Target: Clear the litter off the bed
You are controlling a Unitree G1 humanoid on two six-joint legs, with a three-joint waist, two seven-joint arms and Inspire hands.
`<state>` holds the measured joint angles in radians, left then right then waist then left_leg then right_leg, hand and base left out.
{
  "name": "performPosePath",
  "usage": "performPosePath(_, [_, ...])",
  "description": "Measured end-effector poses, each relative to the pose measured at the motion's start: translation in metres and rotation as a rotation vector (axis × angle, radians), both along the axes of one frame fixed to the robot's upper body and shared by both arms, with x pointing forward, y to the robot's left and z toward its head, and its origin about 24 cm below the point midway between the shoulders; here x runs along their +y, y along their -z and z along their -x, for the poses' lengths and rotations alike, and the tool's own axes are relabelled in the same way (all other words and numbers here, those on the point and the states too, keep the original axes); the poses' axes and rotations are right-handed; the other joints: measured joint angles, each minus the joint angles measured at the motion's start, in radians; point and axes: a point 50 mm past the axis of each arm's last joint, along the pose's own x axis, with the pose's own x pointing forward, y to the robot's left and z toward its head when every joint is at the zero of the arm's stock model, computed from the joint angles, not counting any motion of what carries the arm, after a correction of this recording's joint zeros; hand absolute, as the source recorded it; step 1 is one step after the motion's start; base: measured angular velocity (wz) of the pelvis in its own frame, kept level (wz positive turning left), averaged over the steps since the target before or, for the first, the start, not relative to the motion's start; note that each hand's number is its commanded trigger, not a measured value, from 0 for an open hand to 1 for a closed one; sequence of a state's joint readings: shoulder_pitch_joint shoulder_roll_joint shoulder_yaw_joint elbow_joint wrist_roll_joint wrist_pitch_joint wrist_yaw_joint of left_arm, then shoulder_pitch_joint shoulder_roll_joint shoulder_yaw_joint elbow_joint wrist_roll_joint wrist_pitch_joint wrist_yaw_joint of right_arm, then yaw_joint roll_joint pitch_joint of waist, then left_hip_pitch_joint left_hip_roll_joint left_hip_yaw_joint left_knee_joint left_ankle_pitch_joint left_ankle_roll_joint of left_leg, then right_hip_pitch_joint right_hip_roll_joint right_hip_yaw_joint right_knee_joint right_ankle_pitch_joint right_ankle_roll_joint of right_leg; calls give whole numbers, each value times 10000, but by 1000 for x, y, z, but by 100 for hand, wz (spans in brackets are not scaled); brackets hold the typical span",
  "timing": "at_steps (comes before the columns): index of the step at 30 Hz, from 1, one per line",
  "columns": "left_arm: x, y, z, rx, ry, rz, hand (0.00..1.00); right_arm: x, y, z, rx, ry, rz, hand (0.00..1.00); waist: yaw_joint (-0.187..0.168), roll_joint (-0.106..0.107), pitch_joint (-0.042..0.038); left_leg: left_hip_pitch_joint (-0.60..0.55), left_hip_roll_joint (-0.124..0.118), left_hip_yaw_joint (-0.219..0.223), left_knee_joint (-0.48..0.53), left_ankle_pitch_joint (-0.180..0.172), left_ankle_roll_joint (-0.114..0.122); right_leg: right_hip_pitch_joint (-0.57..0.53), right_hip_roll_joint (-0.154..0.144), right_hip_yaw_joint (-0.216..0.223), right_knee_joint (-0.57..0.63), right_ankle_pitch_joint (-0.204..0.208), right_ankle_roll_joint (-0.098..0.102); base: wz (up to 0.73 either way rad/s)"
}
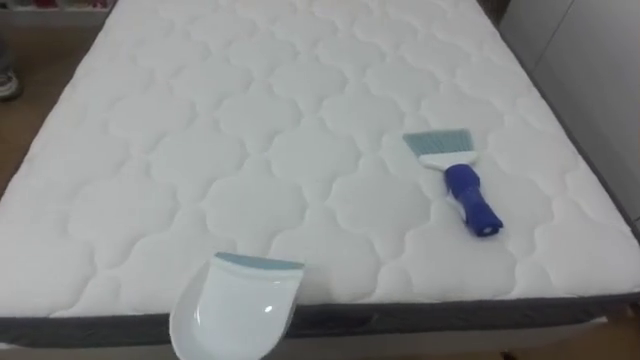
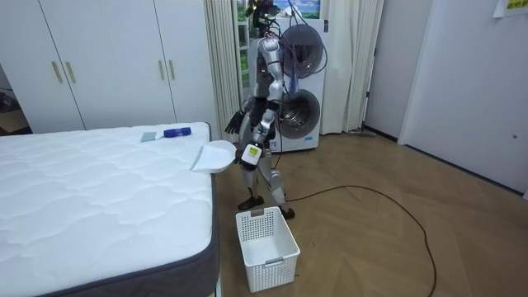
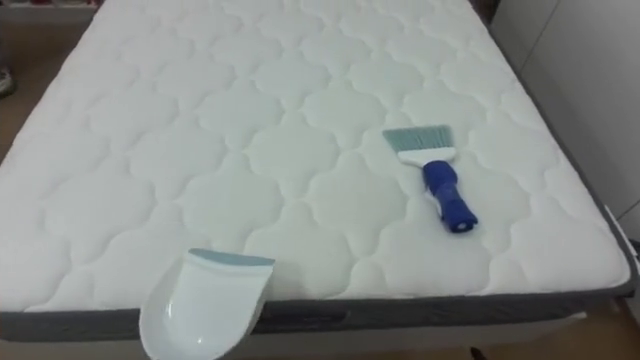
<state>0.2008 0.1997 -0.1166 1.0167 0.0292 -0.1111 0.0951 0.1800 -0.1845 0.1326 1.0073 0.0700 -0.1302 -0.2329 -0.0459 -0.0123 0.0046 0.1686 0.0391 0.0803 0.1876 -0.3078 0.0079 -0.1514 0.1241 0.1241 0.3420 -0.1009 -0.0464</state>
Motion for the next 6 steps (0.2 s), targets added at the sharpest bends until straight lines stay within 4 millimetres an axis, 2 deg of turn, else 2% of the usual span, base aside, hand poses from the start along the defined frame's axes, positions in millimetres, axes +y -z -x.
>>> performPosePath(6, [-1,3,16,363,-557,410,0,4,2,3,164,-137,-474,0,36,2,8,16,32,-48,-12,-1,-1,64,-36,-180,-164,10,-18,1])
